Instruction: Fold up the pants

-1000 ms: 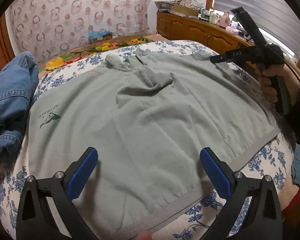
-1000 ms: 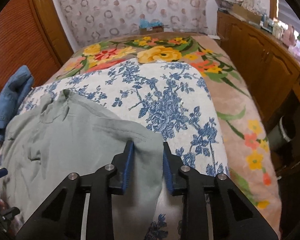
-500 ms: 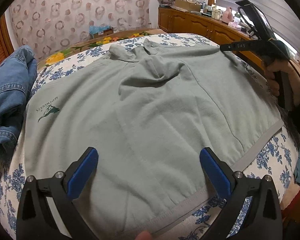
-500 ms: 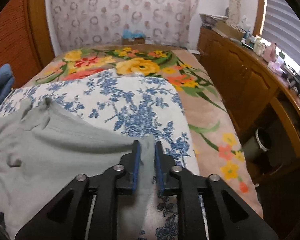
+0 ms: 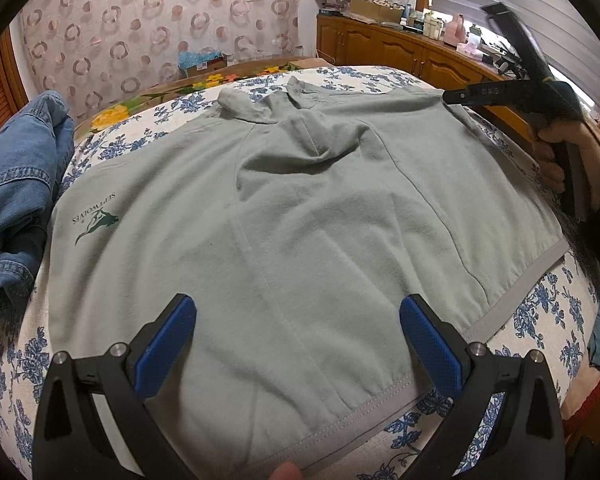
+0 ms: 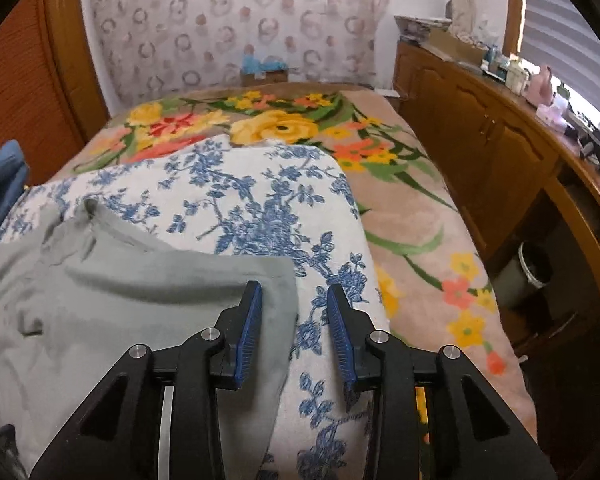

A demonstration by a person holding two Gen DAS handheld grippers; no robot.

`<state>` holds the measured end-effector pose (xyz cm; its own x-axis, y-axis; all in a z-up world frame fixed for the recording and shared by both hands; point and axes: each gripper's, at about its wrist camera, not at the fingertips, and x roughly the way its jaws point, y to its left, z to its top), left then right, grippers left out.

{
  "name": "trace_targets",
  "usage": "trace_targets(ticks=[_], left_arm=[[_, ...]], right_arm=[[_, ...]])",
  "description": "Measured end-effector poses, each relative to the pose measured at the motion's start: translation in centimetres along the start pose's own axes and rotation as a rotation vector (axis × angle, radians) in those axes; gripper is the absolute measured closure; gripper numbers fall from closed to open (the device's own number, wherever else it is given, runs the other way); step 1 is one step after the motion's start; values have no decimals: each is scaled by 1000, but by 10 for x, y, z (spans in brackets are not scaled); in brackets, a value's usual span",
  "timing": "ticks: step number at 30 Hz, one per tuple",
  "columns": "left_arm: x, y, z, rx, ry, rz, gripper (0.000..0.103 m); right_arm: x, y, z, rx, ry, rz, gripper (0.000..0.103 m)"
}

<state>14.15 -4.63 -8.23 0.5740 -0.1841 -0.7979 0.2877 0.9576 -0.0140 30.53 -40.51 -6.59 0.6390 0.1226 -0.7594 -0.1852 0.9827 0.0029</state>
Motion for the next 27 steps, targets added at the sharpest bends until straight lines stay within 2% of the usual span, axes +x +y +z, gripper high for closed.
trace_targets(ticks=[4,9,12,16,19,27], left_arm=[[0,0,0,2,0,-1,0],[-2,3,-2,8,3,-7,0],[-6,5,-4,0,12,-5,0],[-33,18,-19,-29,-54,-13,0],[-49,33,-32,-66,-79,-14,0],[-77,70,-62,-150,-120,46,0]], right_arm=[[-29,16,-15,-37,-41,51,70],[-69,50,-49,-129,-83,119,69],[-85,68,-72,-162,-101,156,62],[-96,83,-93,-163,-107,205,54],[-101,93,-103,-167,-103,237,53],[-101,132,-125,-222,-99,251,50]])
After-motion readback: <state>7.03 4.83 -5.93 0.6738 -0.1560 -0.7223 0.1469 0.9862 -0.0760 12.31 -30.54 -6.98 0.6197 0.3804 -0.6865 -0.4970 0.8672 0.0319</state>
